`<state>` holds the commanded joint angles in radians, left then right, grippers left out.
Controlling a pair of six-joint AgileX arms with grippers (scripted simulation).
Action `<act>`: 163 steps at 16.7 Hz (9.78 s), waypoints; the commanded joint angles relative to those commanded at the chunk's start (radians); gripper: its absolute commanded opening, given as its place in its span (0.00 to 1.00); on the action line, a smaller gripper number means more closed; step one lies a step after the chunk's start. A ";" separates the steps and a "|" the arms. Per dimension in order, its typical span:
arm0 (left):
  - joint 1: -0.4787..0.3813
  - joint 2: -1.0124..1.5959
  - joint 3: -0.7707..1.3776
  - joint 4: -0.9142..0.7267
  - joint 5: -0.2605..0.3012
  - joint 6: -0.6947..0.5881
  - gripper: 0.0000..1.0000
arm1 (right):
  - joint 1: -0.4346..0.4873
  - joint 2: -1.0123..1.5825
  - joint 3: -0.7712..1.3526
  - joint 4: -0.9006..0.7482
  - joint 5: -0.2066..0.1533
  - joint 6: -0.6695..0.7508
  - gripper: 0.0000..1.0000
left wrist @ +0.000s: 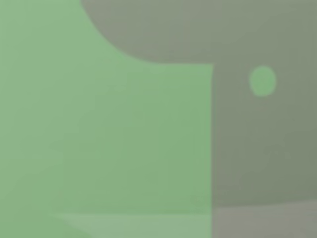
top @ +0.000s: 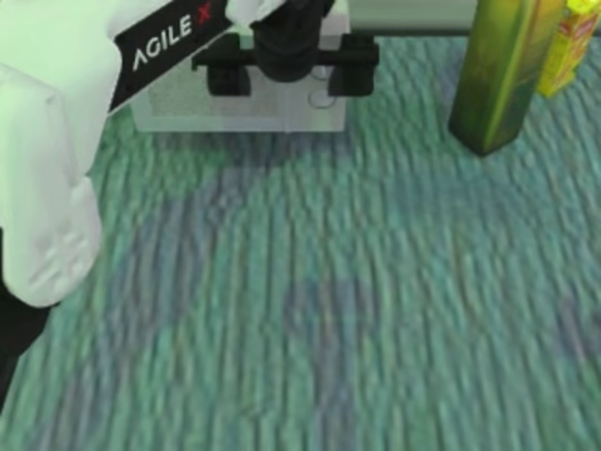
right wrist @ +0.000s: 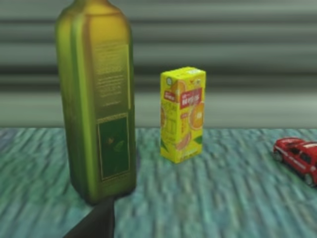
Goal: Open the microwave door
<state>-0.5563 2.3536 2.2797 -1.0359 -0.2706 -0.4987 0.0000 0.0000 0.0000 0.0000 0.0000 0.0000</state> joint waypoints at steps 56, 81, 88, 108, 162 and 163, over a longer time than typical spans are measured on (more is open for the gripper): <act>-0.026 -0.189 -0.321 0.134 0.009 0.029 0.00 | 0.000 0.000 0.000 0.000 0.000 0.000 1.00; -0.022 -0.239 -0.395 0.175 0.033 0.073 0.00 | 0.000 0.000 0.000 0.000 0.000 0.000 1.00; -0.023 -0.259 -0.435 0.193 0.045 0.099 0.00 | 0.000 0.000 0.000 0.000 0.000 0.000 1.00; -0.007 -0.338 -0.546 0.249 0.089 0.182 0.00 | 0.000 0.000 0.000 0.000 0.000 0.000 1.00; 0.049 -0.514 -0.790 0.345 0.228 0.429 0.00 | 0.000 0.000 0.000 0.000 0.000 0.000 1.00; 0.049 -0.514 -0.790 0.345 0.228 0.429 0.00 | 0.000 0.000 0.000 0.000 0.000 0.000 1.00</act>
<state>-0.5073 1.8394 1.4897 -0.6913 -0.0431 -0.0702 0.0000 0.0000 0.0000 0.0000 0.0000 0.0000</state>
